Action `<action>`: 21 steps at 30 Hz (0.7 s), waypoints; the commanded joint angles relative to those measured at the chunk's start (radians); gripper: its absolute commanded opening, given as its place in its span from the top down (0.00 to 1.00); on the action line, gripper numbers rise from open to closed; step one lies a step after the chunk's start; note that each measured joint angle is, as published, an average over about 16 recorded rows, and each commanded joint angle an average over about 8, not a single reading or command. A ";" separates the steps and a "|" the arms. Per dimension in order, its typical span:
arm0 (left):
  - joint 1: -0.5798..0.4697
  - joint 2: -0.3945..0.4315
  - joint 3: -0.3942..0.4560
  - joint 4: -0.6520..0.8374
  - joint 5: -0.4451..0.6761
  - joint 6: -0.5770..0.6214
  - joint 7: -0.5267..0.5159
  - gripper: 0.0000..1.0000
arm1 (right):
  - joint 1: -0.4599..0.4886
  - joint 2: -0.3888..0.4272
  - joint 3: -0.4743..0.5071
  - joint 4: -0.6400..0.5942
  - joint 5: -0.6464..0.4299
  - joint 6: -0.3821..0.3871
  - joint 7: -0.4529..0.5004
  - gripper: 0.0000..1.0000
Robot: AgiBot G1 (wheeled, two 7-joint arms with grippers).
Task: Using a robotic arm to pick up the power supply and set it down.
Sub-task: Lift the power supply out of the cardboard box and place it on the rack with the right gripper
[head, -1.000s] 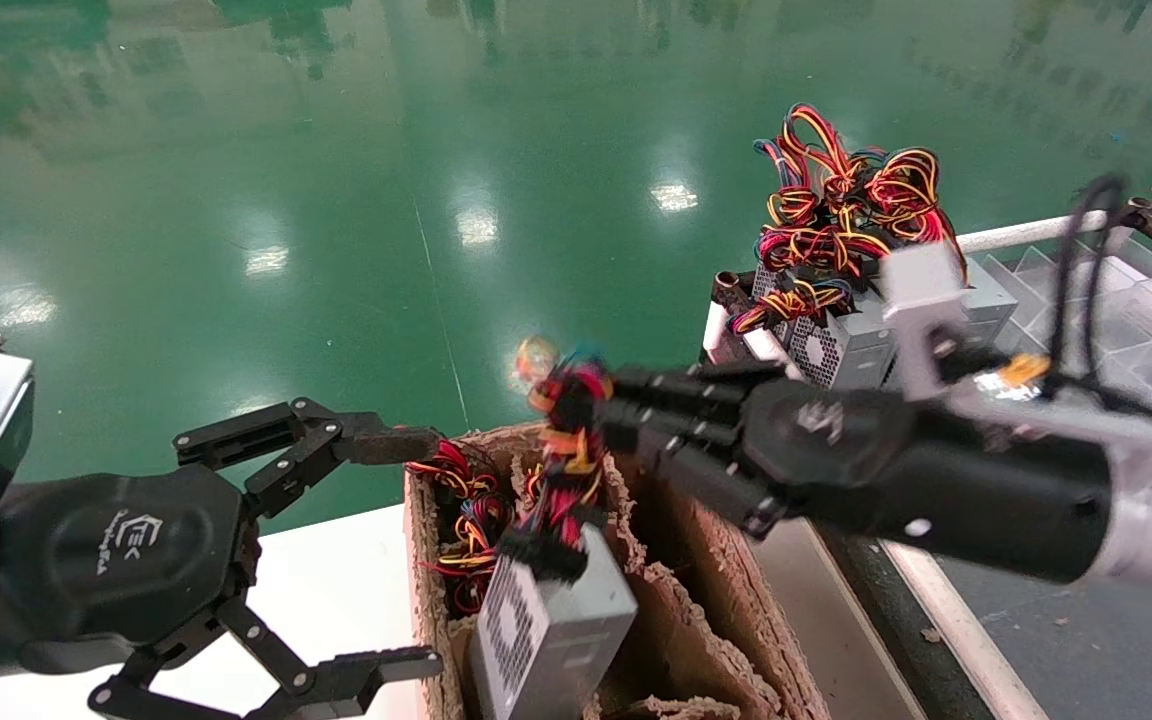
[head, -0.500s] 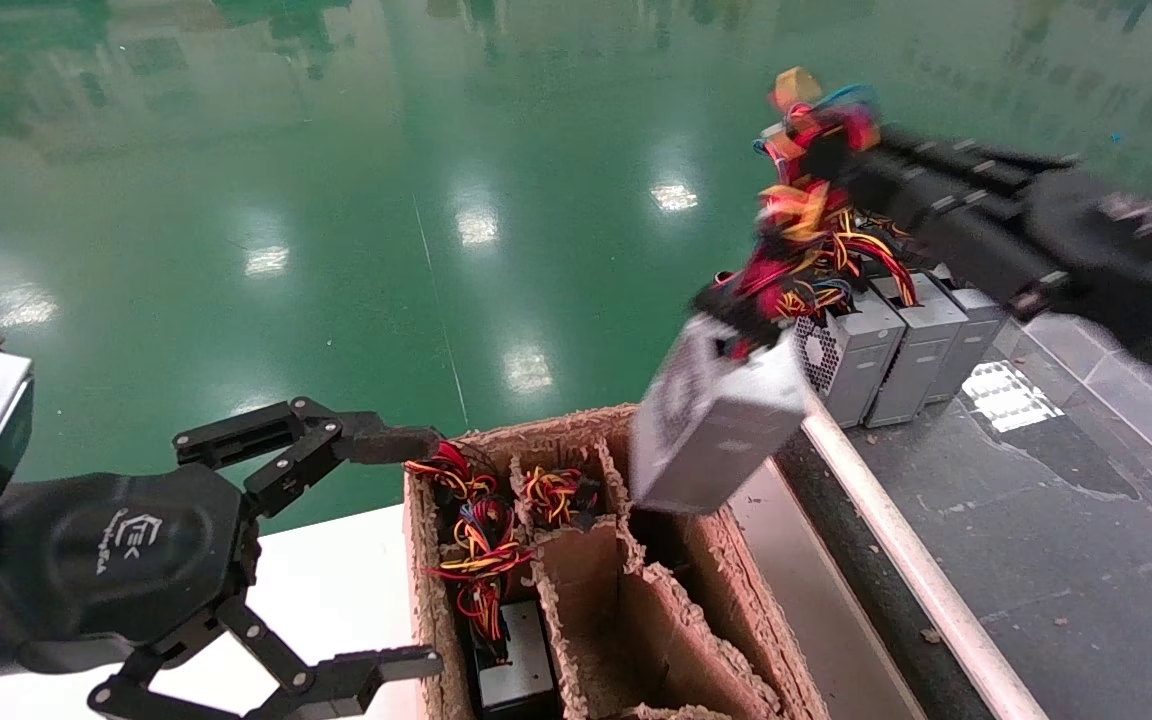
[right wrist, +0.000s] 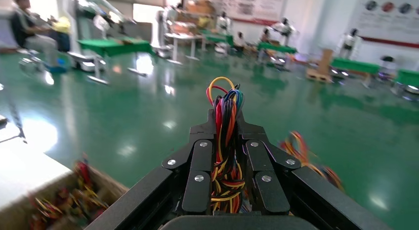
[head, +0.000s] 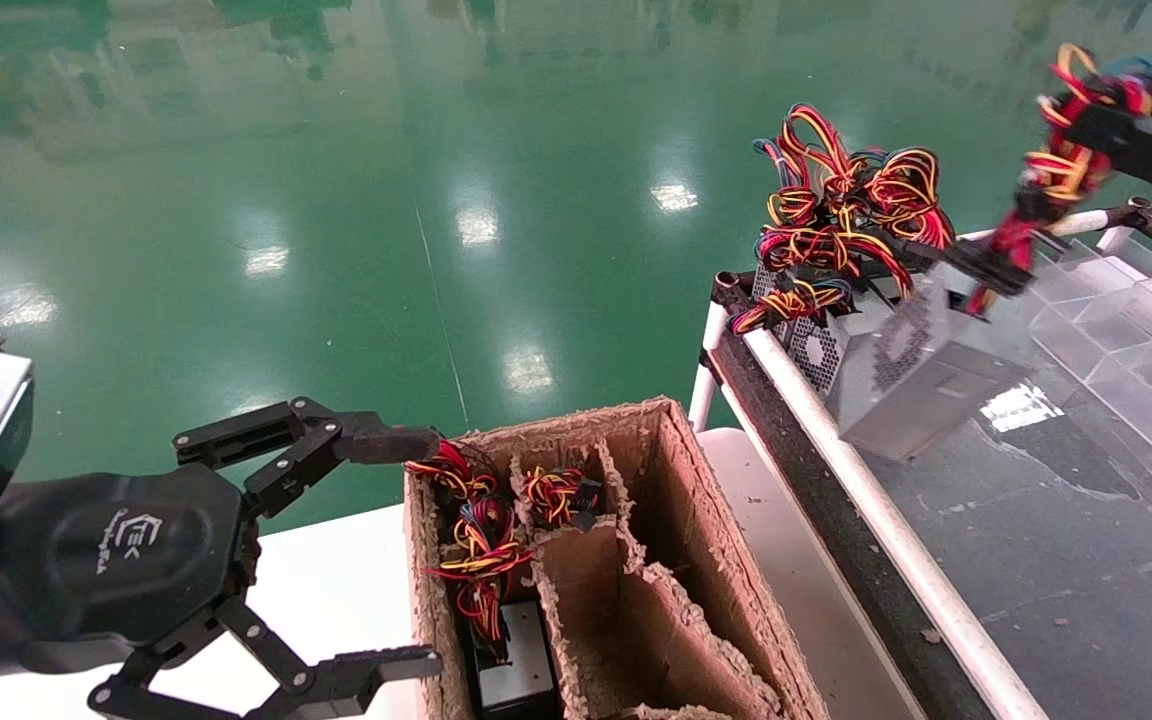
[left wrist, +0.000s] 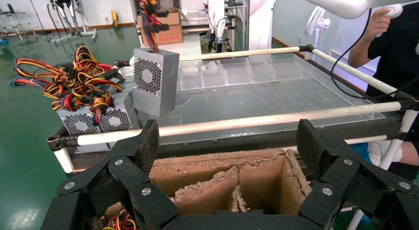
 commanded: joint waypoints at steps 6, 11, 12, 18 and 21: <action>0.000 0.000 0.000 0.000 0.000 0.000 0.000 0.00 | 0.041 0.042 -0.011 -0.150 -0.044 -0.058 -0.073 1.00; 0.000 0.000 0.001 0.000 0.000 0.000 0.000 0.00 | 0.067 0.040 -0.034 -0.229 -0.082 -0.101 -0.120 1.00; 0.000 0.000 0.001 0.000 0.000 0.000 0.000 0.00 | 0.071 0.037 -0.039 -0.241 -0.090 -0.108 -0.128 1.00; 0.000 0.000 0.001 0.000 -0.001 0.000 0.000 0.00 | 0.098 0.000 -0.072 -0.297 -0.129 -0.141 -0.168 1.00; 0.000 0.000 0.001 0.000 -0.001 0.000 0.000 0.00 | 0.110 -0.027 -0.088 -0.313 -0.143 -0.148 -0.183 1.00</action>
